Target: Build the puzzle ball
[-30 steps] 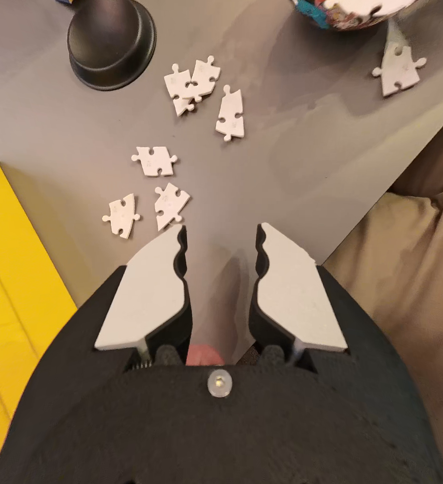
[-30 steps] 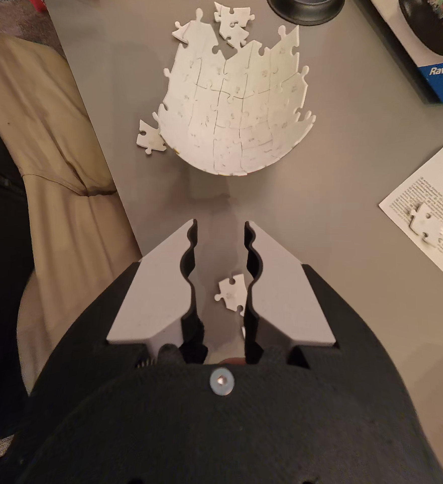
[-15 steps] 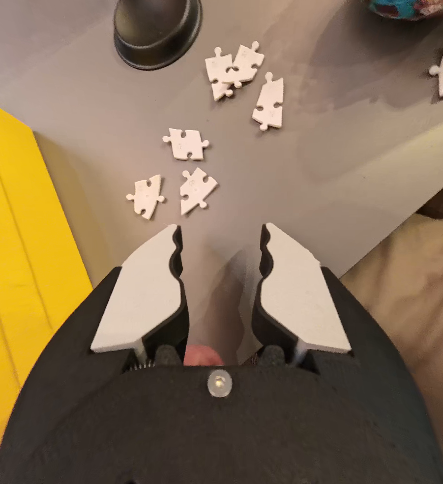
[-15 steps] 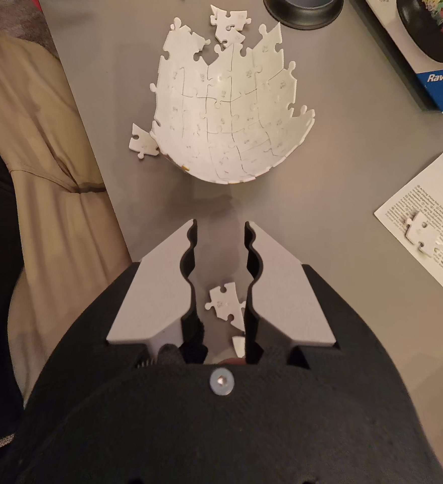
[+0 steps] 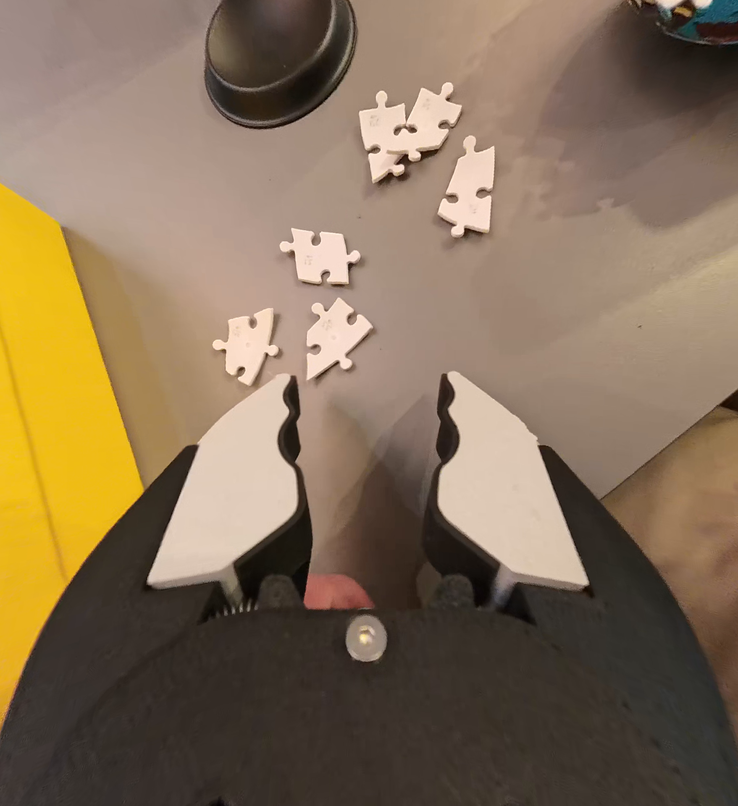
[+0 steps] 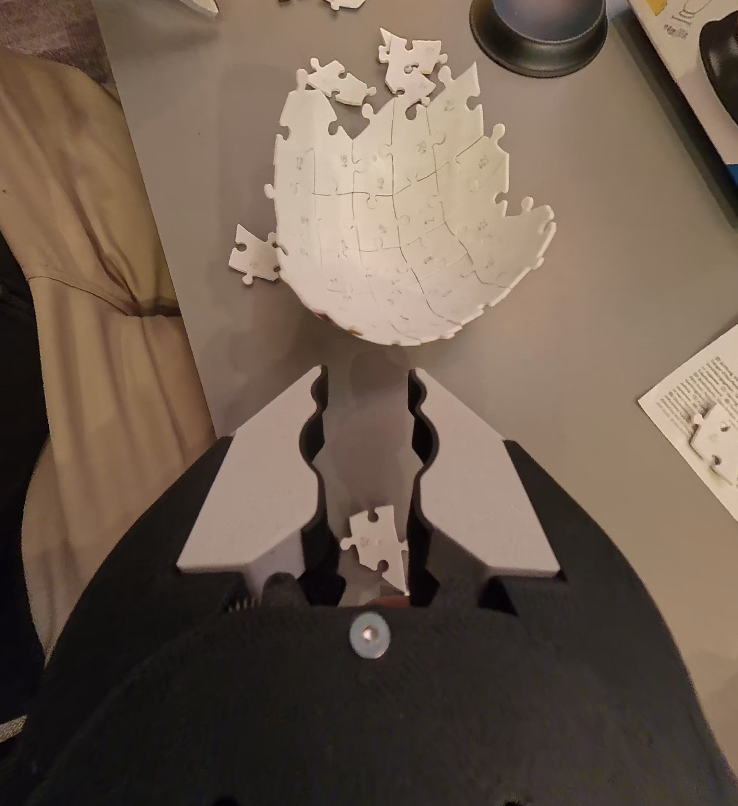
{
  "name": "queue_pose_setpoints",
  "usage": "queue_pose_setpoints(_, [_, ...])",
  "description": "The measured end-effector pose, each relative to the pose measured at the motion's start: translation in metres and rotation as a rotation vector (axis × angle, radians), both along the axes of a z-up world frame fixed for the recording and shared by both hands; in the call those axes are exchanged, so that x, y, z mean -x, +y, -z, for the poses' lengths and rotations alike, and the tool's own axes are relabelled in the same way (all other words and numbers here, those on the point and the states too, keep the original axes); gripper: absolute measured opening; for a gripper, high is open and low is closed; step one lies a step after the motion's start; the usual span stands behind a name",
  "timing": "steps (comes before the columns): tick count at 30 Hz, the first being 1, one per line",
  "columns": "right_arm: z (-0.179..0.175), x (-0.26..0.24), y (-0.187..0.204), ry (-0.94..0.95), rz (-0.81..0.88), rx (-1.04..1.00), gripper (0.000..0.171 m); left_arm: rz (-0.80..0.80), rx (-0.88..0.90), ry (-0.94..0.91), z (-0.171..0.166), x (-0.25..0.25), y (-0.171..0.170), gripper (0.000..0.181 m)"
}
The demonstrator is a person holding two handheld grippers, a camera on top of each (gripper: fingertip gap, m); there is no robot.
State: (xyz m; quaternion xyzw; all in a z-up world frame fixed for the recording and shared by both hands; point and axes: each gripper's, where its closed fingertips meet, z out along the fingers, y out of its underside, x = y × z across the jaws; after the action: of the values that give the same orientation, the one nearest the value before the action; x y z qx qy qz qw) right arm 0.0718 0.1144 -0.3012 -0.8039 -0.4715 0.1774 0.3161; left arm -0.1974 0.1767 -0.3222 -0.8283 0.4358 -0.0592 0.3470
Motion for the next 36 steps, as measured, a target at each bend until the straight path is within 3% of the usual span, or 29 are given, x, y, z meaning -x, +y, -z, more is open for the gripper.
queue_pose_setpoints(1, [0.0, 0.002, -0.001, 0.002, -0.01, 0.001, 0.035, -0.007, -0.023, -0.003, -0.005, 0.001, 0.002, 0.061])
queue_pose_setpoints(4, [0.0, 0.003, -0.003, -0.013, -0.026, -0.002, 0.035, -0.07, -0.116, -0.048, -0.032, 0.007, 0.013, 0.062])
queue_pose_setpoints(6, [0.0, 0.0, -0.003, -0.006, -0.017, 0.002, 0.035, -0.152, -0.232, 0.019, -0.053, 0.027, 0.025, 0.075])
queue_pose_setpoints(11, [0.0, -0.005, -0.002, 0.006, -0.001, 0.01, 0.035, -0.344, -0.356, 0.137, -0.087, 0.085, 0.038, 0.073])
queue_pose_setpoints(14, [0.0, -0.004, -0.003, 0.002, -0.008, 0.009, 0.035, -0.438, -0.323, 0.219, -0.083, 0.123, 0.038, 0.066])
queue_pose_setpoints(19, [0.0, -0.001, -0.004, 0.004, -0.016, 0.01, 0.035, -0.466, -0.025, 0.147, -0.031, 0.136, 0.021, 0.044])
queue_pose_setpoints(26, [0.0, 0.002, -0.005, -0.002, -0.03, 0.007, 0.035, -0.431, -0.031, 0.079, -0.033, 0.115, 0.022, 0.009])
queue_pose_setpoints(32, [-0.002, 0.003, -0.005, 0.0, -0.036, 0.004, 0.035, -0.375, -0.031, 0.075, -0.029, 0.099, 0.019, 0.013])
queue_pose_setpoints(36, [-0.003, 0.002, -0.005, 0.006, -0.033, 0.001, 0.035, -0.378, -0.18, 0.043, -0.06, 0.096, 0.028, 0.043])
